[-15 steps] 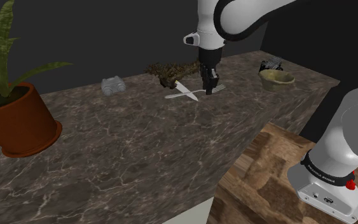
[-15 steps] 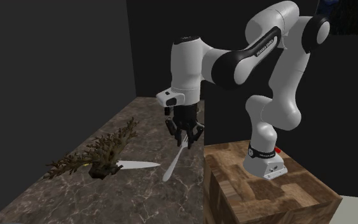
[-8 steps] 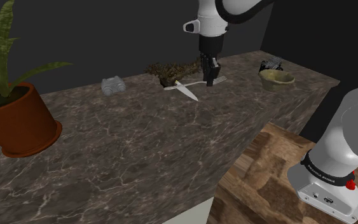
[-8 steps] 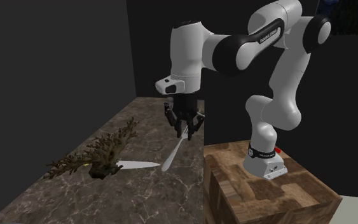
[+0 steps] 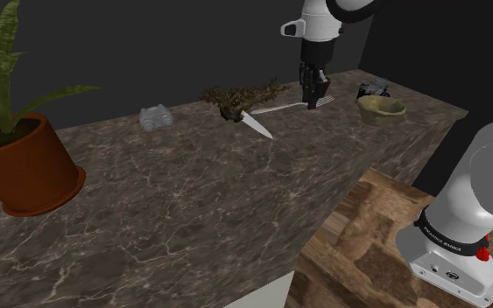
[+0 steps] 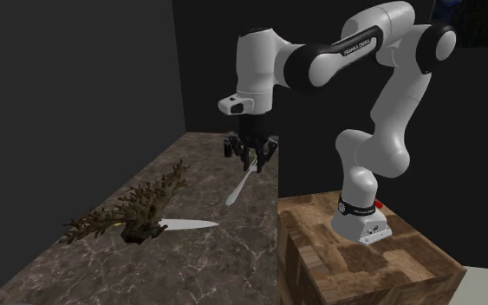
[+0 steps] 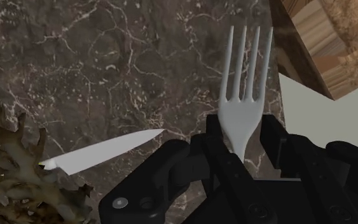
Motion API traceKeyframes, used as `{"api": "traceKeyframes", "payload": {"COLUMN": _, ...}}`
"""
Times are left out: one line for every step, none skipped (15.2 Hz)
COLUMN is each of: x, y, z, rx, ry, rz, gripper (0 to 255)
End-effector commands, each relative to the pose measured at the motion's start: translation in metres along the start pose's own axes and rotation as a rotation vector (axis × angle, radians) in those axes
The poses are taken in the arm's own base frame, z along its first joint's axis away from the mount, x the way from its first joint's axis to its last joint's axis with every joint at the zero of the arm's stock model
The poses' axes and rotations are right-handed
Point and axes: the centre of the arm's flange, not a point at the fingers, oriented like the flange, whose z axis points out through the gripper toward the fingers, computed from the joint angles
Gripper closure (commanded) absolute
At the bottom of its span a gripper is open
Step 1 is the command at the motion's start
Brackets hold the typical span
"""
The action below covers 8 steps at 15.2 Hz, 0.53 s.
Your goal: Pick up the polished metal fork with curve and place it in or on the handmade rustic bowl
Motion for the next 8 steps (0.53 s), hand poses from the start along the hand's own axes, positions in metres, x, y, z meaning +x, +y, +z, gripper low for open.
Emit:
{"api": "traceKeyframes", "payload": {"x": -0.026, "y": 0.008, "z": 0.0, "rx": 0.001, "ry": 0.0, "rz": -0.002, "gripper": 255}}
{"api": "traceKeyframes", "payload": {"x": -0.039, "y": 0.012, "z": 0.001, "rx": 0.001, "ry": 0.0, "rz": -0.002, "gripper": 255}}
{"api": "traceKeyframes", "payload": {"x": -0.051, "y": 0.017, "z": 0.001, "rx": 0.001, "ry": 0.0, "rz": -0.002, "gripper": 255}}
{"api": "traceKeyframes", "payload": {"x": -0.064, "y": 0.021, "z": 0.002, "rx": 0.001, "ry": 0.0, "rz": -0.002, "gripper": 255}}
{"api": "traceKeyframes", "payload": {"x": -0.076, "y": 0.025, "z": 0.002, "rx": 0.001, "ry": 0.0, "rz": -0.002, "gripper": 255}}
{"api": "traceKeyframes", "payload": {"x": -0.089, "y": 0.029, "z": 0.003, "rx": 0.001, "ry": 0.0, "rz": -0.002, "gripper": 255}}
{"api": "traceKeyframes", "payload": {"x": -0.101, "y": 0.033, "z": 0.003, "rx": 0.001, "ry": 0.0, "rz": -0.002, "gripper": 255}}
{"api": "traceKeyframes", "payload": {"x": -0.114, "y": 0.037, "z": 0.003, "rx": 0.001, "ry": 0.0, "rz": -0.002, "gripper": 255}}
